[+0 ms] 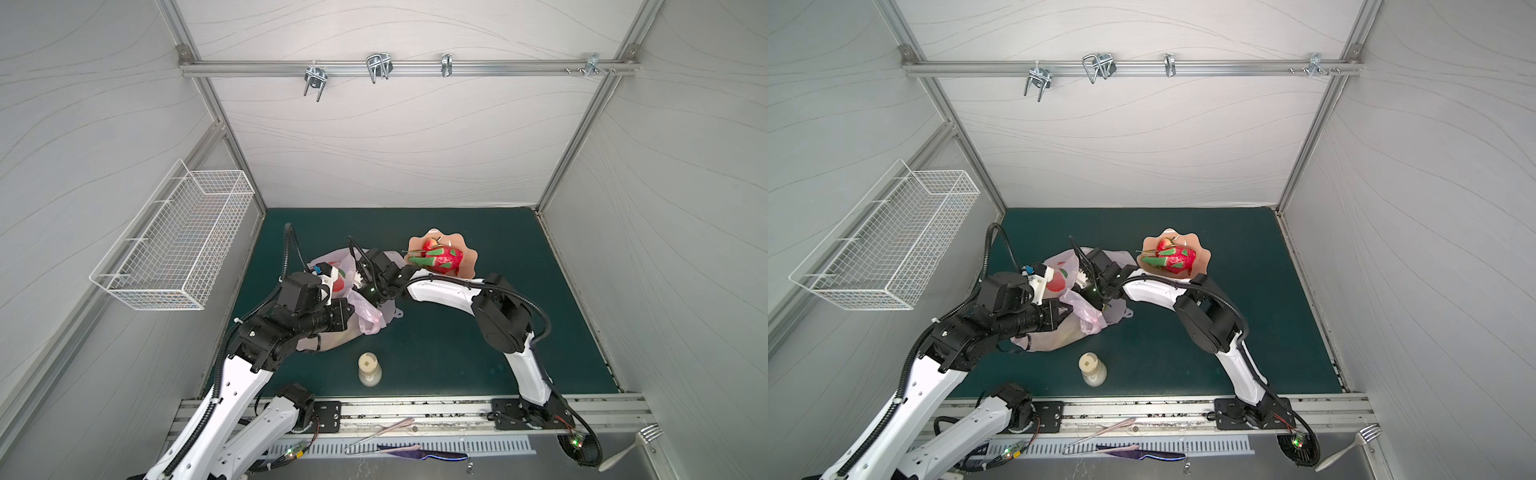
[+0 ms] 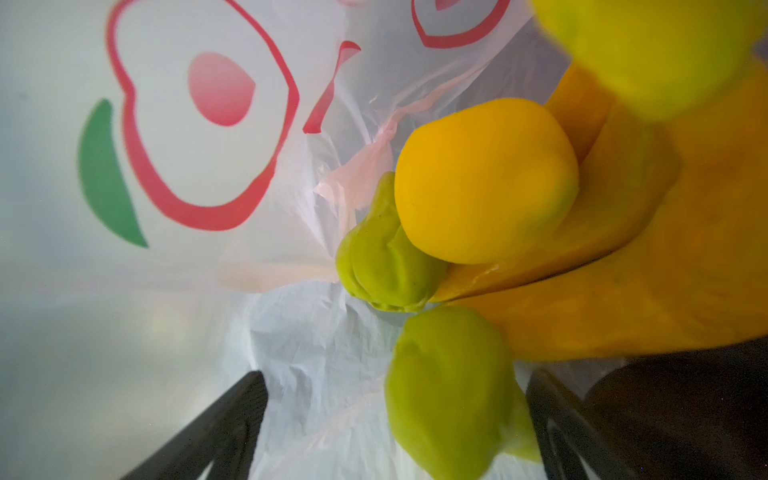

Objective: Place the fruits into the plastic bag
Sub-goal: 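Open the right gripper to drop the pear beside the bananas, then withdraw the right gripper from the bag back over the bowl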

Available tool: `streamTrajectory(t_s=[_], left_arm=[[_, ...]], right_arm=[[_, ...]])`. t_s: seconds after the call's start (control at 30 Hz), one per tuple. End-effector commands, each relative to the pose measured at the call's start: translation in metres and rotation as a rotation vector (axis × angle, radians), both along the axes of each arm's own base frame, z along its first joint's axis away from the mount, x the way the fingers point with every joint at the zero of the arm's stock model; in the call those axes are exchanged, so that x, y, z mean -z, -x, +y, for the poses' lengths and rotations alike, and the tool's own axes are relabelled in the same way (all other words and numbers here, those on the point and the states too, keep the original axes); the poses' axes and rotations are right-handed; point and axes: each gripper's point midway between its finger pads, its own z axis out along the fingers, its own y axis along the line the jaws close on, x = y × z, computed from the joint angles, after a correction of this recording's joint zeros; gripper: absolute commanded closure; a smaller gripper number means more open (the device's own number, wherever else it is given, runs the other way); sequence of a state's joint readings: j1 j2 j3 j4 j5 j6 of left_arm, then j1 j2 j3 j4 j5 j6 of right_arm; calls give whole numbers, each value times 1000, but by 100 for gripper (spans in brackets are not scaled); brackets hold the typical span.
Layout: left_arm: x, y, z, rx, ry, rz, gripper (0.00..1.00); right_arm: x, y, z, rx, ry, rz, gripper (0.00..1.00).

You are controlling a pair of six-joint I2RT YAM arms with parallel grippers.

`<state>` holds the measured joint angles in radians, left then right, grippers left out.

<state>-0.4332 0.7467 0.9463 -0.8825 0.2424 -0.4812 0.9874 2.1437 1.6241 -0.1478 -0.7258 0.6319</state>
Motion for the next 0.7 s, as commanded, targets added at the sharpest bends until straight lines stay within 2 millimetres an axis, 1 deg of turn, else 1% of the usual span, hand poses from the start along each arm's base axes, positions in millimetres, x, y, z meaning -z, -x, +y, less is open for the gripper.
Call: streamTrajectory(t_s=[0.0,0.23,0.37,0.57,0.67], left_arm=[[-18,-2,3,-6,3,-61,100],[-20,-2,2,-7,17,-69,100],[-21,-3,0,-3,23,-71,100],[-22,-5,-2,2,31,-74,100],[-23,-6,-4,5,34,-75,100]], right_arm=[[-29,-6,-17,15,-16,-16,1],[-42,-21,-61,58,64,-90,1],[-47,-23,-87,69,99,-117,1],[-61,-24,-123,71,131,-193,1],[-69,-33,-143,100,138,-221,1]])
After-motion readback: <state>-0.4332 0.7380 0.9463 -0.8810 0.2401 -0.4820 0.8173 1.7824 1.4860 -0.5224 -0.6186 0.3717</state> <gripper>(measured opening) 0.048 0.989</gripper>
